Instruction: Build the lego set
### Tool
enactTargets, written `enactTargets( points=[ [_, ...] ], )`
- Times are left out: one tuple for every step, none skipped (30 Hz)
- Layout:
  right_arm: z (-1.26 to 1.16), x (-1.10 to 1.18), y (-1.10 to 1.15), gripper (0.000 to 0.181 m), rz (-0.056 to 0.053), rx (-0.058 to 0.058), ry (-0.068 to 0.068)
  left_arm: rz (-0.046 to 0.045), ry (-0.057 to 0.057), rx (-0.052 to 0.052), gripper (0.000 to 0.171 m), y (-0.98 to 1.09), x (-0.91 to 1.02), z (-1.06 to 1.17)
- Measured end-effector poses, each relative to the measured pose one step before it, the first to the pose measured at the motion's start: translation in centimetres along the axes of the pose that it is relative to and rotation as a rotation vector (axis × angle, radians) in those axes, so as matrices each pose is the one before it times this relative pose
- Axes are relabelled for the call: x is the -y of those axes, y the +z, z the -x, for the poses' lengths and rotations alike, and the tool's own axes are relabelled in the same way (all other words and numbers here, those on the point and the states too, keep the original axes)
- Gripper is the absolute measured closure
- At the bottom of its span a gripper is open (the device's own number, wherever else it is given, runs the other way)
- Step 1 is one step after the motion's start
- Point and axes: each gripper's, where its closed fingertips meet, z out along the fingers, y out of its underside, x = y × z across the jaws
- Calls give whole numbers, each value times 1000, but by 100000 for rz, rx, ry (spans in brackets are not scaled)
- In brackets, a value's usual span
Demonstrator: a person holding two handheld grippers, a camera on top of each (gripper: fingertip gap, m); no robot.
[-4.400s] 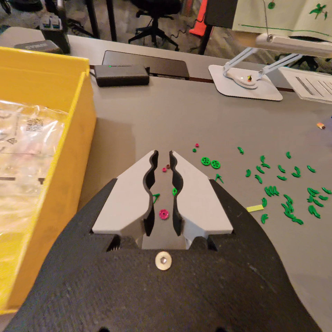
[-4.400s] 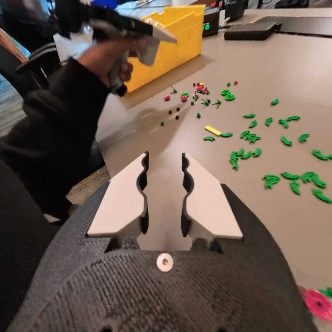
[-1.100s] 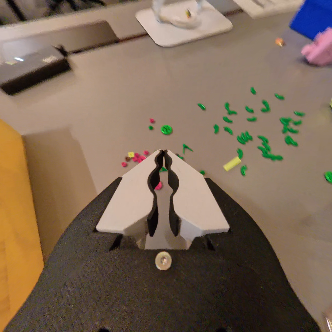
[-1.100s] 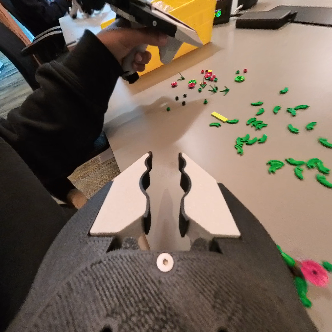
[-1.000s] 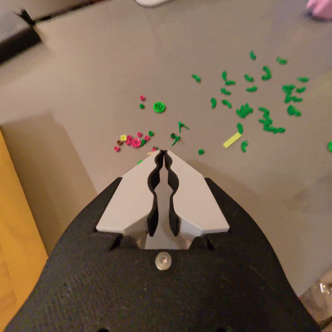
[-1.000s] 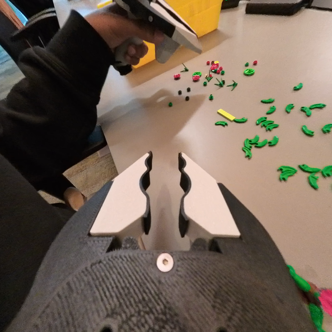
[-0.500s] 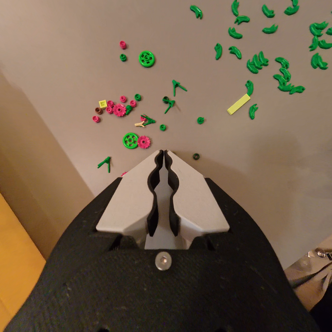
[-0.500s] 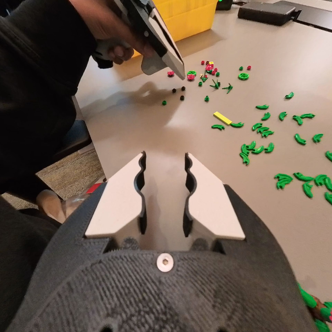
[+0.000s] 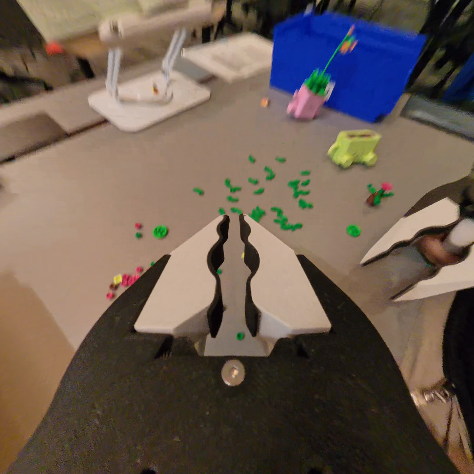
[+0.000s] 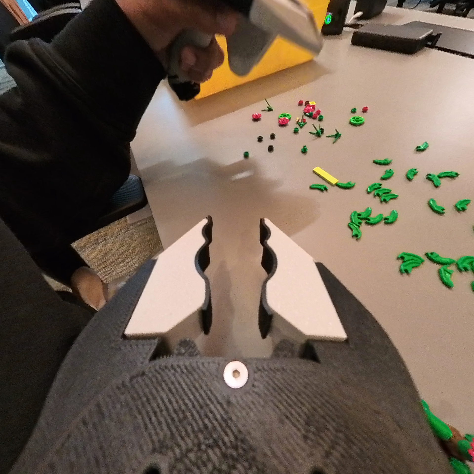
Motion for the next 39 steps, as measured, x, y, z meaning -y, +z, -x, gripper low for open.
enactTargets(
  points=[
    [-37,-125,9,145,774,108,223,-5651,83,-1941,162,-226,1081,-468],
    [-2,-28,-15,145,153,215,257,-3714,-978,-2235,160,-123,763,-428],
    [-10,18,-10,145,-154,159,242,-998,-1899,-1581,159,7,252,-208],
    [-24,10,-19,145,-122,29,214,2129,-1716,-753,157,100,-351,-2],
    [-19,5,4,144,14,13,207,4695,-763,377,154,170,-869,214],
    [-16,-27,21,144,175,17,170,6462,152,885,149,201,-1257,267],
    [-14,-33,29,144,250,-24,71,7692,618,196,144,196,-1511,134],
    [9,-39,34,144,282,-49,-54,7686,232,377,142,132,-1497,121],
    [6,-33,24,144,280,-68,-166,6179,-490,663,141,46,-1270,209],
    [3,-42,34,144,290,-124,-187,4342,-1217,1428,141,-69,-973,424],
    [5,-41,44,144,331,-126,-160,3308,-1967,2550,142,-115,-811,696],
    [0,-43,32,144,314,-76,-123,3565,-2333,1867,144,-96,-854,616],
    [14,-27,31,144,269,-6,-80,3506,-2144,1132,146,-35,-843,488],
    [5,-35,34,144,271,32,-73,3345,-1898,805,150,62,-832,384],
    [6,-37,29,144,259,-7,-70,3696,-1702,325,154,180,-848,265],
    [7,-38,24,144,241,-37,-97,3640,-1379,-147,155,281,-788,159],
    [4,-22,29,144,205,-86,-160,3518,-1128,279,156,347,-697,181],
    [8,-25,10,144,124,-131,-211,3326,-662,558,158,367,-565,162],
    [7,-7,10,144,59,-139,-229,2393,125,560,160,356,-343,72],
    [4,-6,5,144,36,-132,-179,947,841,664,161,283,-59,41],
    [5,-11,14,144,53,-23,-71,-475,1184,565,161,224,222,7],
    [0,-3,2,144,51,41,21,-1502,1107,-173,161,168,423,-123],
    [-4,-10,2,144,22,36,93,-1642,991,-1527,161,144,451,-363],
    [-7,5,0,144,-10,90,123,-808,919,-1920,161,140,305,-457],
    [9,4,-9,144,-65,116,101,129,1073,-697,161,155,167,-311],
    [-1,12,-5,144,-123,69,47,499,1202,670,162,150,97,-99],
    [4,21,-17,144,-178,31,-18,631,863,692,163,163,61,-56],
    [11,20,-22,144,-195,37,-30,865,306,5,164,170,-3,-102],
    [8,19,-18,144,-162,58,-14,859,174,39,163,172,-44,-63],
    [4,19,-14,144,-137,75,0,-48,202,900,165,90,86,101],
    [3,9,-16,144,-140,105,39,-309,194,954,165,27,108,127],
    [8,25,-7,144,-146,121,63,145,38,581,166,37,24,100],
    [-8,14,-15,144,-170,98,95,-262,4,-18,167,16,53,2],
    [-1,27,-17,144,-195,112,154,-369,174,-285,167,24,47,-37],
    [-3,24,-24,144,-191,134,188,-369,95,-116,166,28,35,-13],
    [-12,18,-14,144,-184,126,186,-304,-11,46,165,14,36,32],
    [-5,24,-25,144,-187,130,165,-334,-13,355,164,29,63,85],
    [-3,27,-18,144,-193,112,122,-352,57,203,164,28,58,50],
    [0,18,-8,144,-177,105,95,-287,112,156,164,39,71,35]
  ],
)
